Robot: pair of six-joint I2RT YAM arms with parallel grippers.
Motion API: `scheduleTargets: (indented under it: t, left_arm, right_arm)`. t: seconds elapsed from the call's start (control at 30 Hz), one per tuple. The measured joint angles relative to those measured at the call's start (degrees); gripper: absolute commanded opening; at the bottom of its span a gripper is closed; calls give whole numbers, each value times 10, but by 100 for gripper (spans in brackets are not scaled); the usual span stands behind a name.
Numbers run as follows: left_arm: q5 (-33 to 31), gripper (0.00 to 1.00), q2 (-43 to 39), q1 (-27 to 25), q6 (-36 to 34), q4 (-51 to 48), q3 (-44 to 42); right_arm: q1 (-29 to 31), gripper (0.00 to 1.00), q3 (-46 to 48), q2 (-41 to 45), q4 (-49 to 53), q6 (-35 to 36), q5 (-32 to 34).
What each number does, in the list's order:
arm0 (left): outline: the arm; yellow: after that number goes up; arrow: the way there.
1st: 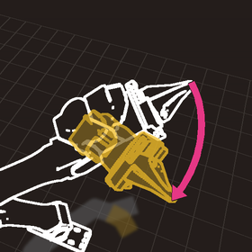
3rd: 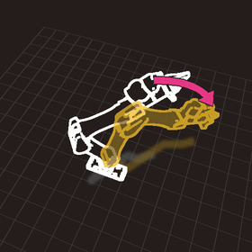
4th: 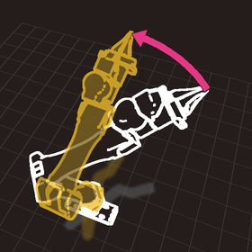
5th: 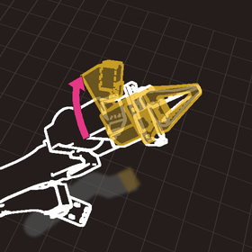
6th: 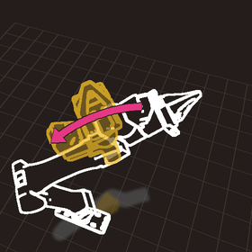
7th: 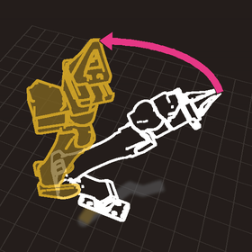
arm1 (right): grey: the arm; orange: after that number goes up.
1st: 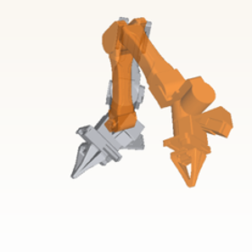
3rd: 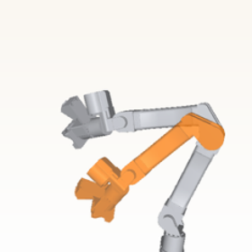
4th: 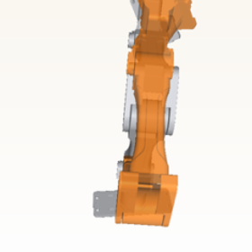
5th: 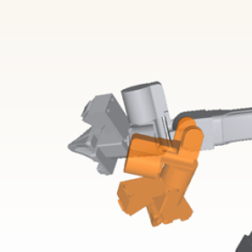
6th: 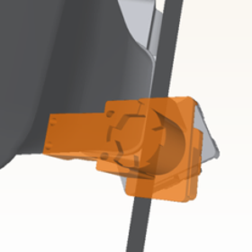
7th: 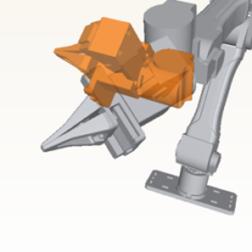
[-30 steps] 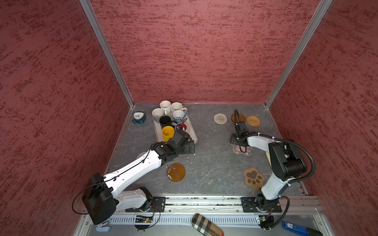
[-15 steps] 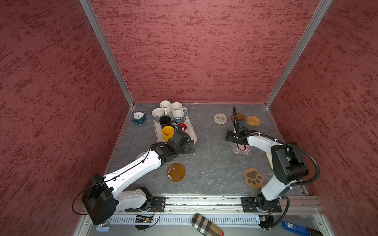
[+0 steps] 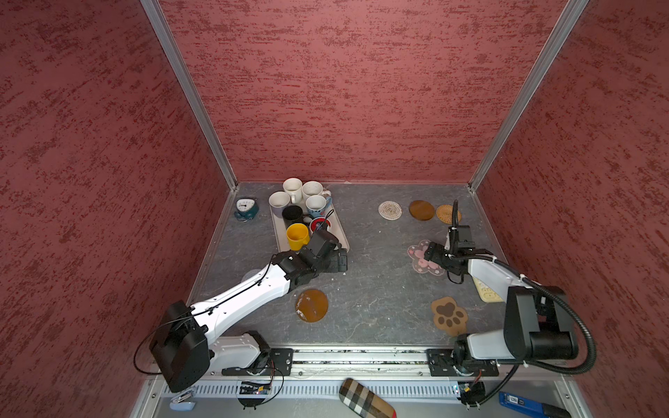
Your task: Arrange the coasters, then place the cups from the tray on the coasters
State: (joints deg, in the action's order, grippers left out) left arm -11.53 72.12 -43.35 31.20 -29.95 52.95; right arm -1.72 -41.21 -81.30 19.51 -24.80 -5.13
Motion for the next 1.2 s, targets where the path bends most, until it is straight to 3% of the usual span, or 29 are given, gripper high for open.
scheduleTargets:
  t: [0.7,1.2]
  left_arm:
    - [0,99,-4,10,0,0,0]
    - [8,99,-39,45,0,0,-41]
  right_arm:
    - [-19,84,-2,-60,-53,-3,-38]
    - [10,81,-33,-120,-142,-44,-120]
